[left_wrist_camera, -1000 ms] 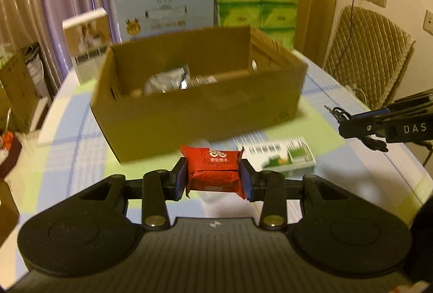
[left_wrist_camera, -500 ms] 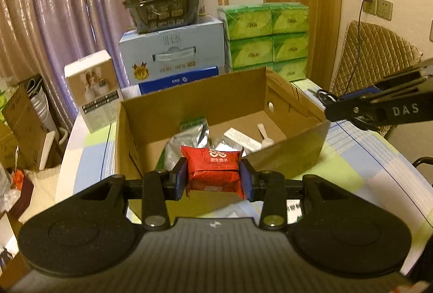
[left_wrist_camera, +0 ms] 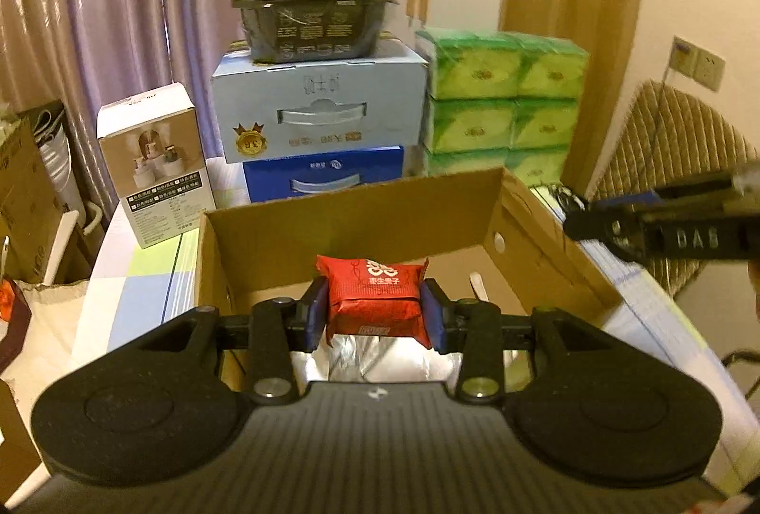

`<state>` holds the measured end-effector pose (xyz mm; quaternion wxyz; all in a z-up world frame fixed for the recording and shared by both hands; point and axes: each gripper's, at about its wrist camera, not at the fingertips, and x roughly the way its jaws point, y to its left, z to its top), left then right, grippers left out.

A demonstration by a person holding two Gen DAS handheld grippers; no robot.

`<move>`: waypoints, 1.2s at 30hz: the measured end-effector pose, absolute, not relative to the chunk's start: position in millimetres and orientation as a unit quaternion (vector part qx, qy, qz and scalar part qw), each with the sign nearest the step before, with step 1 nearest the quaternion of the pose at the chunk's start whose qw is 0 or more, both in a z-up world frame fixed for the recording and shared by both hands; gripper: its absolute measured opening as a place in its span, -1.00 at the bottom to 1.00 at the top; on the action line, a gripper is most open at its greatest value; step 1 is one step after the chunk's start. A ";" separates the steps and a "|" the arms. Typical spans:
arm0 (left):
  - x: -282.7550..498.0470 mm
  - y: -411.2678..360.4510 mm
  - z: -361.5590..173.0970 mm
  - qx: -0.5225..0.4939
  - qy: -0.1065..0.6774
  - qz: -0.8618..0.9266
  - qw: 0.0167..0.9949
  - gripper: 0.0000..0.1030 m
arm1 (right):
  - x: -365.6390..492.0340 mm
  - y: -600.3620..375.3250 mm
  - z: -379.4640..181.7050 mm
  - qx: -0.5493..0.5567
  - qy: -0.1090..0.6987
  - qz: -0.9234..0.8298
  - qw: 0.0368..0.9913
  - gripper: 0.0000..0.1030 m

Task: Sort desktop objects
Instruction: 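Open both tools to drop the packet and cable into the box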

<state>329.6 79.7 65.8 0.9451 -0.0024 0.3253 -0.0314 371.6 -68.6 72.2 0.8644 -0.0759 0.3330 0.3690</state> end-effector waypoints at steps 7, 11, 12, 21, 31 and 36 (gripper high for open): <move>359.5 90.7 54.2 -0.035 0.330 -0.037 0.943 0.26 | 387.2 -57.4 60.7 -0.071 0.345 0.366 0.862 -0.62; 356.8 97.5 52.0 -0.036 0.325 -0.025 0.945 0.26 | 393.1 -54.8 55.5 -0.066 0.349 0.365 0.861 -0.61; 354.9 99.7 51.7 -0.038 0.325 -0.022 0.945 0.26 | 394.9 -54.1 54.6 -0.064 0.350 0.363 0.861 -0.61; 320.3 114.4 48.2 -0.038 0.323 -0.001 0.946 0.30 | 406.5 -51.2 59.9 -0.012 0.339 0.364 0.868 0.01; 266.3 110.5 38.1 -0.046 0.326 0.009 0.944 0.41 | 367.0 -96.3 69.4 -0.006 0.322 0.364 0.874 0.28; 236.5 104.0 32.8 -0.061 0.332 0.012 0.941 0.52 | 326.4 -130.3 53.5 -0.025 0.326 0.354 0.876 0.45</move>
